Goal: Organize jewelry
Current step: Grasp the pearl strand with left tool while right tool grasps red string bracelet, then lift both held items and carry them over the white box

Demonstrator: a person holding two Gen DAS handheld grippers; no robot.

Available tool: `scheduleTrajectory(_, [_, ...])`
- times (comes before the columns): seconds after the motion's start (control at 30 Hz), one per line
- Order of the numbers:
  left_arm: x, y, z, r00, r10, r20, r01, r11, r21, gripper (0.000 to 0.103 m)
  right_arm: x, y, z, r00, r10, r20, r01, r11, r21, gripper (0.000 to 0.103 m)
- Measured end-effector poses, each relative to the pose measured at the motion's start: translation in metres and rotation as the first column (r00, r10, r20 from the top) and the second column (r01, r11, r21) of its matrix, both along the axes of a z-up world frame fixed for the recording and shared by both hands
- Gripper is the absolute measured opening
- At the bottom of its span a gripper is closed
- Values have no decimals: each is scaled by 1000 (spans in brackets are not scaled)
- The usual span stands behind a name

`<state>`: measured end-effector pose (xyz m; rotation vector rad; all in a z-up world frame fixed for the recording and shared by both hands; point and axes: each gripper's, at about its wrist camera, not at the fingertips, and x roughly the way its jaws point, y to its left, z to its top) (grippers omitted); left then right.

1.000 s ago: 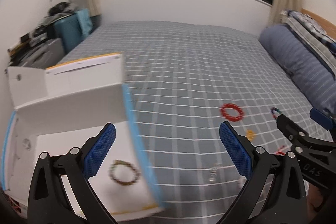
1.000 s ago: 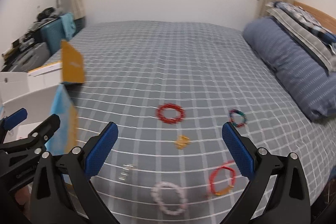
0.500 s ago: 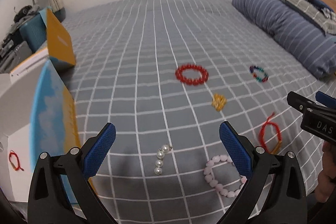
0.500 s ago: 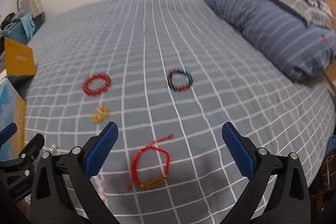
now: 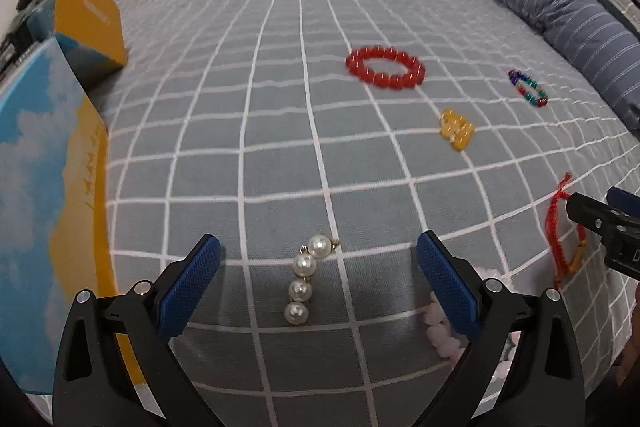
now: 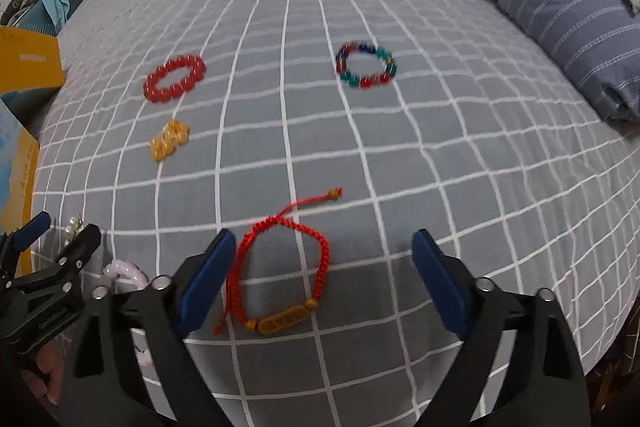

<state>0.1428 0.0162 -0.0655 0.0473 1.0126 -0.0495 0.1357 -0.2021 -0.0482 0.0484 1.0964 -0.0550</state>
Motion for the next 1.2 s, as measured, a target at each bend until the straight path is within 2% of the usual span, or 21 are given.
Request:
scheduleTrajectory(0.13, [0,1,-4,1000,1,-12,-1,1000,-6,80,1,-2,-7,999,1,-39,1,1000,30,67])
scheduleTrajectory(0.2, [0,2,-4,1000,8,-13,-8,1000,-14,66,1,-2,-10,999,1,-54,1,999,40,57])
scheduleTrajectory(0.23, [0,3,-3,1000,9,-19,-10,1000,-25,63,1,-3,-11,998,2,-60,1,999,46,55])
scheduleTrajectory(0.3, [0,2,-2,1000,4,-25,-5,1000,-30,44,2,-2,-12,998,0,-67,3,999,47,48])
scheduleTrajectory(0.33, [1,2,-1,1000,1,-28,-2,1000,-27,39,3,-2,-12,998,0,-69,4,999,49,46])
scheduleTrajectory(0.4, [1,1,0,1000,2,-31,-2,1000,-22,20,3,-4,-13,997,-12,-75,15,999,50,36])
scheduleTrajectory(0.47, [2,1,0,999,2,-39,-3,1000,-22,12,2,-7,-11,997,-20,-73,25,998,64,30])
scheduleTrajectory(0.6, [2,4,2,999,1,-48,-3,999,-35,12,2,-8,-11,997,-34,-76,39,997,70,14])
scheduleTrajectory(0.7, [2,4,4,999,-1,-45,-1,999,-37,12,2,-6,-11,997,-31,-76,36,997,69,7])
scheduleTrajectory(0.9, [1,5,11,999,-8,-34,7,999,-47,12,0,-6,-8,998,-37,-59,41,997,73,4])
scheduleTrajectory(1.2, [-3,8,24,1000,-18,-9,18,998,-63,11,-6,-7,9,998,-51,26,49,996,79,4])
